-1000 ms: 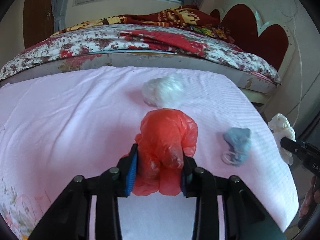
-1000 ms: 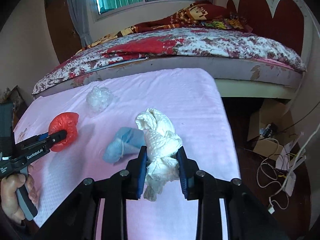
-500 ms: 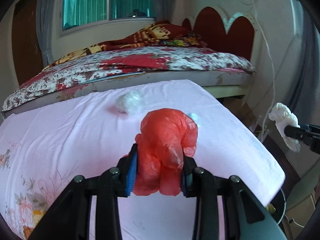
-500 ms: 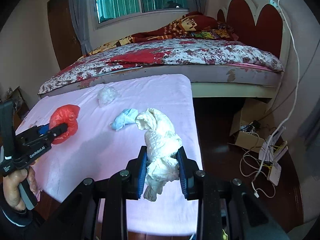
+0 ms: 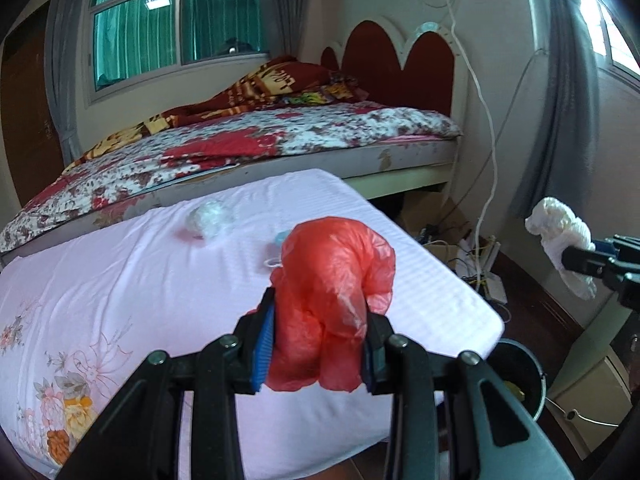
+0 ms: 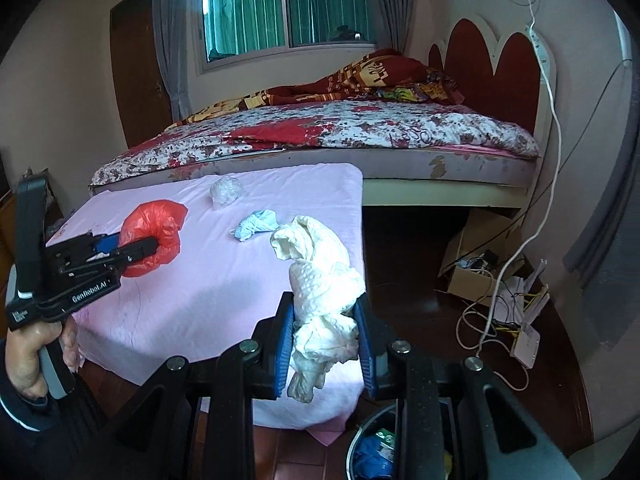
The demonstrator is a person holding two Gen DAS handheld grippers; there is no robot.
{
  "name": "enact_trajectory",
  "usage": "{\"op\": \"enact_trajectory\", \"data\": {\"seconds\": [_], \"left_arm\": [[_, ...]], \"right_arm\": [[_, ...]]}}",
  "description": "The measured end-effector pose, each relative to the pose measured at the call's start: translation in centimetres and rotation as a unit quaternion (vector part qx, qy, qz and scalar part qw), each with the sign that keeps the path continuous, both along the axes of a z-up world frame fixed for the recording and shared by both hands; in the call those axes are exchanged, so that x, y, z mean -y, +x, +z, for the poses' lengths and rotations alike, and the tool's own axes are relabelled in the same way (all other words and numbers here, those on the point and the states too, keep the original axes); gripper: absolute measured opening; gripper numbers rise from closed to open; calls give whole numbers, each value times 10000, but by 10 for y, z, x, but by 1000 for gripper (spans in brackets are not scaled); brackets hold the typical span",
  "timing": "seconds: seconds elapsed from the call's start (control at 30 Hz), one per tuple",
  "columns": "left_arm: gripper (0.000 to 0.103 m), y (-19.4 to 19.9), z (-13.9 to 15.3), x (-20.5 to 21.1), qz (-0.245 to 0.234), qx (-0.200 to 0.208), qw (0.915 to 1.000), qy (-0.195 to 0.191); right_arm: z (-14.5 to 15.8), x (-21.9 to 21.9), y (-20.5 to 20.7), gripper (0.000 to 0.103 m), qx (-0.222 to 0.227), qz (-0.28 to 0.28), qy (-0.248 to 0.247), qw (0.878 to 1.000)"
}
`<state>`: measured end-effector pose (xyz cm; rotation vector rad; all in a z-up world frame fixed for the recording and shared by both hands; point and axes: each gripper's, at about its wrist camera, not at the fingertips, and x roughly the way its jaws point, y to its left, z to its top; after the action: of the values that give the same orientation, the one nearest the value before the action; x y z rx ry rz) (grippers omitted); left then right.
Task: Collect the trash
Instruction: 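Carry the white tissue and red plastic bag over the black bin and release both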
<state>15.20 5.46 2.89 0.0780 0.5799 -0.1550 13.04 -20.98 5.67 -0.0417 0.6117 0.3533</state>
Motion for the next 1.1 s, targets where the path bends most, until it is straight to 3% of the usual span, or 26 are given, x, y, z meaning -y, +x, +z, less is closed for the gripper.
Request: {"op": "enact_trajectory", "data": {"seconds": [0.57, 1.1], "left_arm": [[36, -37, -30, 92, -707, -380, 9966, -163], [36, -55, -72, 182, -1736, -936, 9804, -13]], "right_arm": [[-41, 85, -38, 30, -217, -610, 265, 9976], [-88, 139, -62, 31, -771, -1029, -91, 9917]]}}
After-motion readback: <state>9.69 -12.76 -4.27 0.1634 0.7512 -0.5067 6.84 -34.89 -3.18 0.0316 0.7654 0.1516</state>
